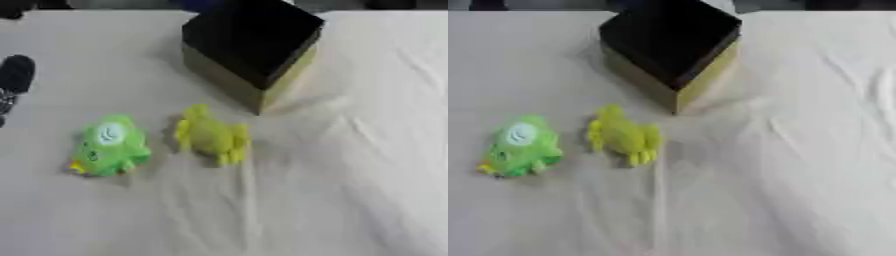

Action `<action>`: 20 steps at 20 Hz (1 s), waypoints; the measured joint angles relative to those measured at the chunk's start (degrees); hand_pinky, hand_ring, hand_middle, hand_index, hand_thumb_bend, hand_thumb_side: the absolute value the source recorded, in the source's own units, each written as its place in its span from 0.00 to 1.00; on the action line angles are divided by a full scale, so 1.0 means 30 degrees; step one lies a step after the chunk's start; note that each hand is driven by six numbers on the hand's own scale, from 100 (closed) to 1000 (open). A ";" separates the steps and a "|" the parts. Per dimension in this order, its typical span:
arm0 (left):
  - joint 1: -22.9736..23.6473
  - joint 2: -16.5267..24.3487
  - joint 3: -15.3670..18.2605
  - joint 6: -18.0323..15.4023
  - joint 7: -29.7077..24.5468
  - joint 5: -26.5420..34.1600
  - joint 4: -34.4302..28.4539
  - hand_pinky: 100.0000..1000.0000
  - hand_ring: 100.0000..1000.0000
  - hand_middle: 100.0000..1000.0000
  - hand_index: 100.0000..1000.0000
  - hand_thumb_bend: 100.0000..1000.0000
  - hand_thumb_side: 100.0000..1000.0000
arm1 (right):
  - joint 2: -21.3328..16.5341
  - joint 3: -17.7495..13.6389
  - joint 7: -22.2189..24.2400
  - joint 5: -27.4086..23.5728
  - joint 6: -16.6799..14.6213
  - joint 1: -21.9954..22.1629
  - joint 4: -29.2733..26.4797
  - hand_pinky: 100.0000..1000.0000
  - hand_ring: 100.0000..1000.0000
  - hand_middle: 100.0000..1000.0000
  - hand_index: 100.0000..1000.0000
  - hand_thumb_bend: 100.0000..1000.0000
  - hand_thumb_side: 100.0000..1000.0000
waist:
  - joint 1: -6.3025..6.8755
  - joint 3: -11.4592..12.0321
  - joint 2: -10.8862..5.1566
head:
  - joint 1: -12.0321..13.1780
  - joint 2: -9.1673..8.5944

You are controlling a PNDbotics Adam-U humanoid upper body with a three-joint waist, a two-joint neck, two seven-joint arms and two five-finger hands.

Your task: Pick up objects on the table and place them in the box.

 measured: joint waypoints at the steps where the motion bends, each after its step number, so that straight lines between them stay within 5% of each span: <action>1: -0.0013 0.0000 -0.0006 -0.0003 -0.0004 -0.0001 0.0000 0.73 0.76 0.73 0.88 0.31 1.00 | 0.0000 0.0001 0.0003 0.0000 -0.0001 -0.0001 0.0000 0.82 0.71 0.69 0.79 0.00 1.00 | -0.0005 0.0000 -0.0002 | 0.0001 0.0000; 9: -0.0053 0.0000 -0.0039 0.0093 -0.0150 -0.0106 0.0000 0.74 0.77 0.74 0.89 0.32 1.00 | 0.0000 0.0005 0.0081 0.0000 -0.0053 -0.0010 0.0000 0.82 0.71 0.69 0.79 0.00 1.00 | -0.0003 0.0000 -0.0034 | -0.0007 0.0001; 15: -0.0194 0.0220 -0.0789 0.1246 -0.2902 -0.1848 0.0000 0.78 0.79 0.77 0.91 0.35 1.00 | 0.0000 0.0117 0.0134 0.0000 -0.0072 -0.0136 0.0000 0.82 0.71 0.69 0.79 0.00 1.00 | -0.0009 -0.0019 -0.0035 | -0.0007 0.0005; 18: -0.0439 0.0414 -0.1333 0.1713 -0.4561 -0.3137 0.0000 0.81 0.80 0.78 0.91 0.48 1.00 | 0.0000 0.0122 0.0170 -0.0002 -0.0106 -0.0161 0.0000 0.82 0.71 0.69 0.79 0.00 1.00 | -0.0011 -0.0067 -0.0035 | 0.0002 0.0005; 20: -0.0488 0.0514 -0.1673 0.1987 -0.5608 -0.3810 0.0000 0.83 0.82 0.79 0.91 0.67 0.91 | 0.0000 0.0124 0.0193 -0.0003 -0.0126 -0.0162 0.0000 0.82 0.71 0.69 0.79 0.00 1.00 | -0.0011 -0.0123 -0.0035 | 0.0011 0.0005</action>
